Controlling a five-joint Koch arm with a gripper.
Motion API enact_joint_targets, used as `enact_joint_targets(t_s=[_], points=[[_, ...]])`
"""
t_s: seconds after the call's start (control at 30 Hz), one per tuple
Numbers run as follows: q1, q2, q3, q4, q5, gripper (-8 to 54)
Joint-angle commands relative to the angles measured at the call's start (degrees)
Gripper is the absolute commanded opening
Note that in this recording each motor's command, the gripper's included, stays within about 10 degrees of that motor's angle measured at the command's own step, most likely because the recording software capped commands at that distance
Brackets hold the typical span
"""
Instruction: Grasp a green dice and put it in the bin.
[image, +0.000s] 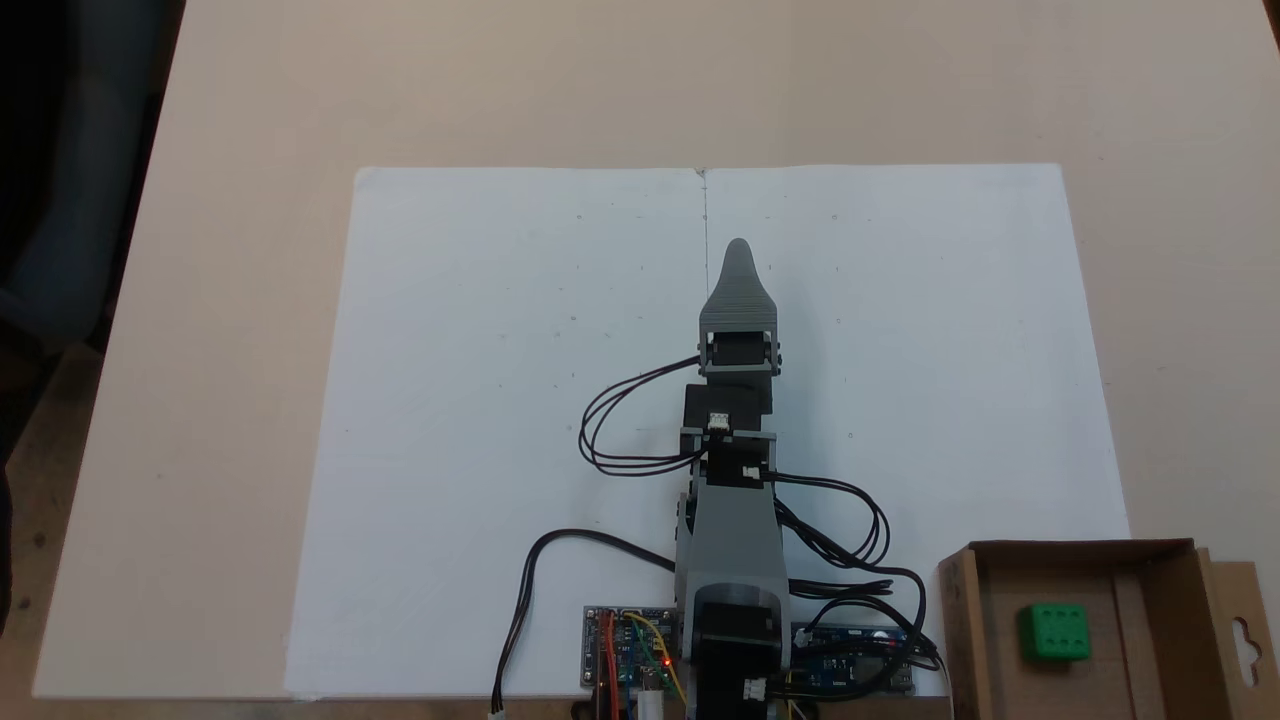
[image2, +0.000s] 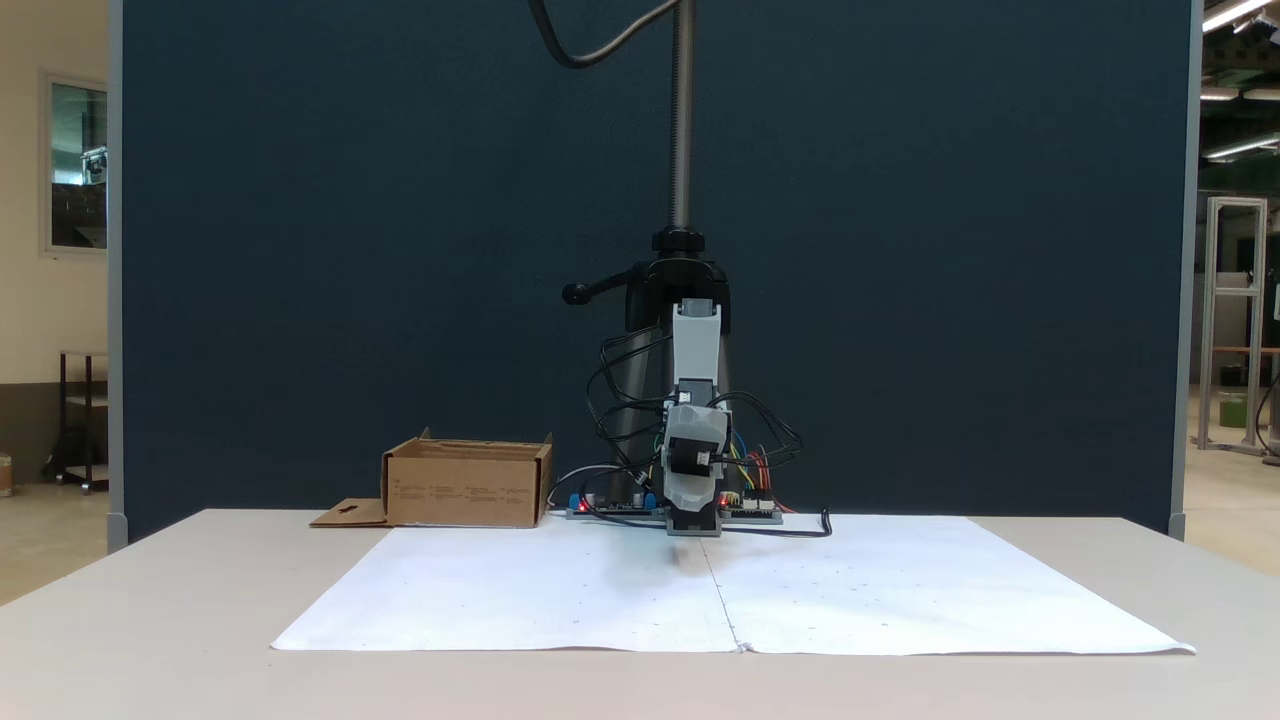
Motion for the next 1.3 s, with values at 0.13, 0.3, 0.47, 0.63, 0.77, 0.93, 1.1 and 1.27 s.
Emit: enact_joint_targets(t_s=[0.13,0.3,0.47,0.63,0.77,0.93,1.1,1.27], points=[[0.0,6.68,4.22,-13.08,-1.85,44.0],[0.0,6.77,4.22,-17.21,3.6,44.6],[-0.09,6.77,4.22,-20.99,12.04,45.4],[-0.18,6.77,4.22,-24.85,12.22,45.4],[-0.26,6.77,4.22,-27.93,11.87,45.4],[-0.26,6.77,4.22,-31.97,9.49,45.4],[-0.26,6.68,4.22,-33.84,5.63,45.4],[0.53,6.59,4.22,-33.49,3.25,45.4]])
